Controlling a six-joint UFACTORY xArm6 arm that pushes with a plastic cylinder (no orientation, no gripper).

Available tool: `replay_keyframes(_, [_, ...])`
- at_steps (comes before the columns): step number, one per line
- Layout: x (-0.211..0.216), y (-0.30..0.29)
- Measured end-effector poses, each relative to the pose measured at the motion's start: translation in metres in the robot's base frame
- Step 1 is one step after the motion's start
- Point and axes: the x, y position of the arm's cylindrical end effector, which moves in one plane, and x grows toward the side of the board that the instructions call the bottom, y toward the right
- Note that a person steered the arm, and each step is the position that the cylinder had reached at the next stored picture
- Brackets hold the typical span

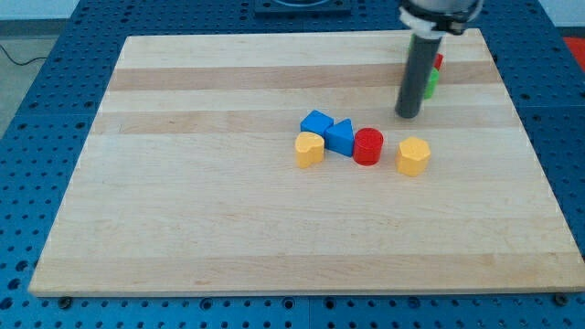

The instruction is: Place blue cube at the bottom left of green circle

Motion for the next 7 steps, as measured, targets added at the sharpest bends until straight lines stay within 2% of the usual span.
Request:
replay_keyframes(2, [-0.019,-0.115])
replay_keyframes(3, [0.017,-0.145])
replay_keyframes(4, [0.057,-0.145])
replay_keyframes(5, [0.064,-0.127])
replay_keyframes(7, [0.042,-0.045])
